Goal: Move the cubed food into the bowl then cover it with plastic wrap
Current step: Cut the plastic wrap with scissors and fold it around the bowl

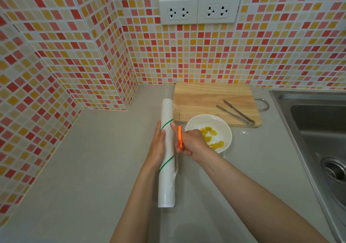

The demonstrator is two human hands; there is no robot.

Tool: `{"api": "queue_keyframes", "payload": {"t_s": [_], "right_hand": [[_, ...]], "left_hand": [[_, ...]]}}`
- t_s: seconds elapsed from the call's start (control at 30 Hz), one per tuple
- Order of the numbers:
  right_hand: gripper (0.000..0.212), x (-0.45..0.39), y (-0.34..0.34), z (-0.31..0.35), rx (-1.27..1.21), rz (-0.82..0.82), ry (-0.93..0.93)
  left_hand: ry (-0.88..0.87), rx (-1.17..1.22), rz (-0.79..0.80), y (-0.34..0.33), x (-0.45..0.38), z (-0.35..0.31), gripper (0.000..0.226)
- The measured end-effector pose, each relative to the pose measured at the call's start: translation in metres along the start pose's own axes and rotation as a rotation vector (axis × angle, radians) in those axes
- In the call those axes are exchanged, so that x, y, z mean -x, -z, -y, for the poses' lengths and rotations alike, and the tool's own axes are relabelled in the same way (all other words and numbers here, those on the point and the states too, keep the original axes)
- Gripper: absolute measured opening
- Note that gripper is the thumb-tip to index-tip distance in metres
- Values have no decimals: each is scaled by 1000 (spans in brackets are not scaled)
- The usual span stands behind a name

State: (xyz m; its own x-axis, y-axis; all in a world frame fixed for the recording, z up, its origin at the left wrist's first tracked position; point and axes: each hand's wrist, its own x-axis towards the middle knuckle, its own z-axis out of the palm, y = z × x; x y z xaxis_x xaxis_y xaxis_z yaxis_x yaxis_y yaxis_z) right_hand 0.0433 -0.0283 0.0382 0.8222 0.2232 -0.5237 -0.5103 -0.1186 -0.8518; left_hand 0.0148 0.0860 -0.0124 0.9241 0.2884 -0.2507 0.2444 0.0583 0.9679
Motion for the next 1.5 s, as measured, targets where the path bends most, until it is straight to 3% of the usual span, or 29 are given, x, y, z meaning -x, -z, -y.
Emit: {"api": "queue_keyframes", "payload": {"t_s": [0.8,0.97,1.07,1.13,1.2,1.23,1.33,1.4,1.5], "right_hand": [[45,-46,2,43,-4,5,3],[41,-43,15,61,97,180,-6],[37,-35,36,70,111,249,94],[28,-28,55,72,42,186,187],[14,-22,80,65,21,5,280],[11,-18,94,59,81,-116,321],[29,-6,136,21,489,-457,389],[30,4,156,-12,732,-556,361],[12,18,167,-49,845,-613,269]], "left_hand": [[-12,16,-10,20,30,-7,48],[11,-61,-75,30,30,0,53],[60,-248,-80,32,26,3,57],[80,-407,-81,28,24,6,58],[64,-530,-98,21,24,8,60],[50,-569,-113,18,24,9,61],[38,-654,-163,11,25,12,61],[19,-714,-185,7,27,12,62],[-14,-796,-210,3,26,13,64]]}}
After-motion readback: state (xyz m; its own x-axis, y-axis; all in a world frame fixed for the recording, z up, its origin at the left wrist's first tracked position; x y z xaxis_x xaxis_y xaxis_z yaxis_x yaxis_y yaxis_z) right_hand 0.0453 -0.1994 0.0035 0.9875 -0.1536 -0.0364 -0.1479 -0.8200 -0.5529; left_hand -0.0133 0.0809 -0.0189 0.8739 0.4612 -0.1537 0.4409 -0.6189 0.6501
